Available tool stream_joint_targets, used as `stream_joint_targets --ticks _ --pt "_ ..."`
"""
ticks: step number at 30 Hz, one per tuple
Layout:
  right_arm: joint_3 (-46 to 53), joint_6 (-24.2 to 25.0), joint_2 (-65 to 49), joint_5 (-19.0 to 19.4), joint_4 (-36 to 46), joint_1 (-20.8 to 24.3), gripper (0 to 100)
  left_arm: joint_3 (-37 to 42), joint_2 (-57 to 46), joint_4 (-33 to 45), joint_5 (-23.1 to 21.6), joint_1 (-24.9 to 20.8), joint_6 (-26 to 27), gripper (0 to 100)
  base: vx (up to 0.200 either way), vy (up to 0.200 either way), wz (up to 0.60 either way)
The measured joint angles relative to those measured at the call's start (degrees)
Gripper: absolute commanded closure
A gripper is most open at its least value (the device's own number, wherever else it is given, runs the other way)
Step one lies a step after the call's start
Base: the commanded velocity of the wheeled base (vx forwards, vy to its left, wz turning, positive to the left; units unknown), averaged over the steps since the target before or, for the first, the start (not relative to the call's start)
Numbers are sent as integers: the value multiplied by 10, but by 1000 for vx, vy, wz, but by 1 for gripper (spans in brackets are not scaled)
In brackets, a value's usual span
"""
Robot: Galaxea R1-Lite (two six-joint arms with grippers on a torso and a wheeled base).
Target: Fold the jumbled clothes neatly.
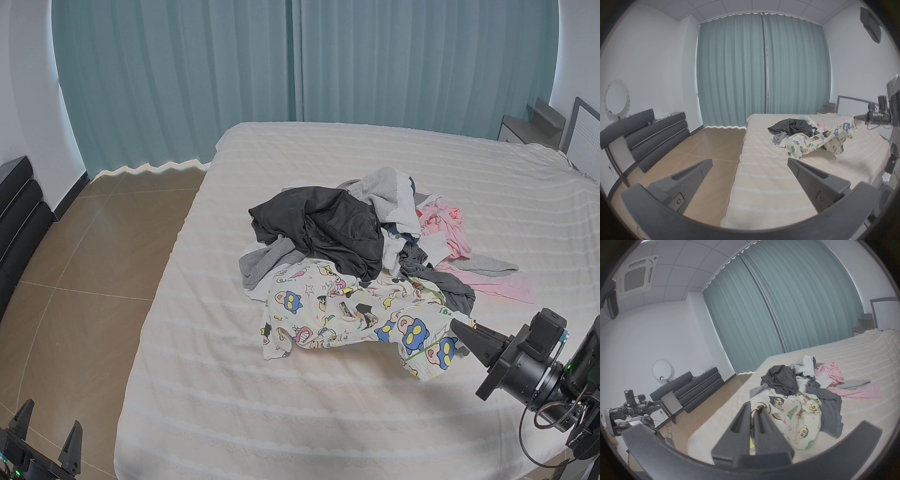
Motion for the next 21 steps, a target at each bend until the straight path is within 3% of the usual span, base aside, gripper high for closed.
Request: stream_joint_targets --ticks 4,8,12,16,21 --pt "-11 -1 -30 -1 3 17 100 0 -1 -11 -15 -7 23 0 0 0 0" --pt "-19 -2 -49 0 8 24 100 -27 6 -26 -34 -13 6 0 0 0 0" --pt "-30 -2 -58 8 12 26 100 -85 35 -33 -88 -25 -6 0 0 0 0" --pt "-54 -2 -58 18 20 22 100 -122 101 -32 -149 -49 0 0 0 0 0" --pt "-95 -3 -54 26 47 18 100 -143 219 -31 -183 -84 36 0 0 0 0"
